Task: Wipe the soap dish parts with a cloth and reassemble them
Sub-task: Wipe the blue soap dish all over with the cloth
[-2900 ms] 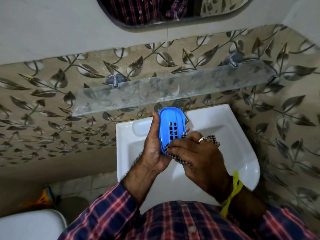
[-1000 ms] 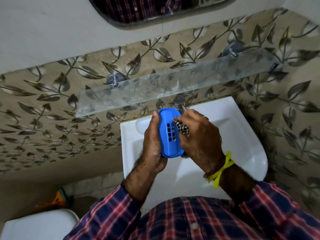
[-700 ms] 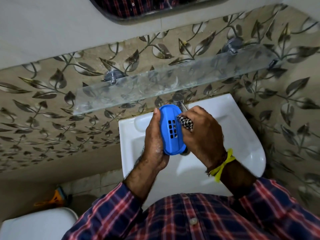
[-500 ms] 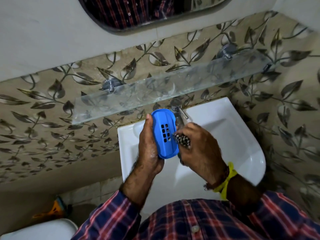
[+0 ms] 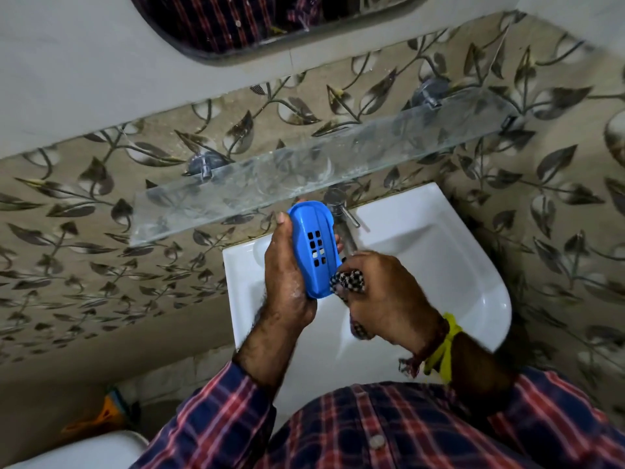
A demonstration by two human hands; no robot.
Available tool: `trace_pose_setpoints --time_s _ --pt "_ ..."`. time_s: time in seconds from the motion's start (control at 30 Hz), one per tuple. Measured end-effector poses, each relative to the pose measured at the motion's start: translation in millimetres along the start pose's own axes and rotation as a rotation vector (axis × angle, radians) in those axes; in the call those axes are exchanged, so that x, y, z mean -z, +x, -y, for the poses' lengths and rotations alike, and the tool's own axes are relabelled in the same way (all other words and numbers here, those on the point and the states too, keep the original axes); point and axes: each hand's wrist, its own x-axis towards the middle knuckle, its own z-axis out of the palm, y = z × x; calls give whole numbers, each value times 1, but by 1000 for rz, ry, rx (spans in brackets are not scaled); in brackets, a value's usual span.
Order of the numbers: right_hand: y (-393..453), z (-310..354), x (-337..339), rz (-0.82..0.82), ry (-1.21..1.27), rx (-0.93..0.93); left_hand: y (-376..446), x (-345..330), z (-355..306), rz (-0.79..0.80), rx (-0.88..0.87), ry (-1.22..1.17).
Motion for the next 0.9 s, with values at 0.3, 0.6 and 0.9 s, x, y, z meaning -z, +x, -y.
trace_pose_setpoints --time_s 0.3,0.6,0.9 --pt "-7 8 2 -124 -146 85 -3 1 -3 33 -11 -3" --pt "7 8 1 -243 -36 84 -11 -4 -2 24 -7 30" --pt "1 15 -8 -335 -21 285 -19 1 -1 71 -29 75"
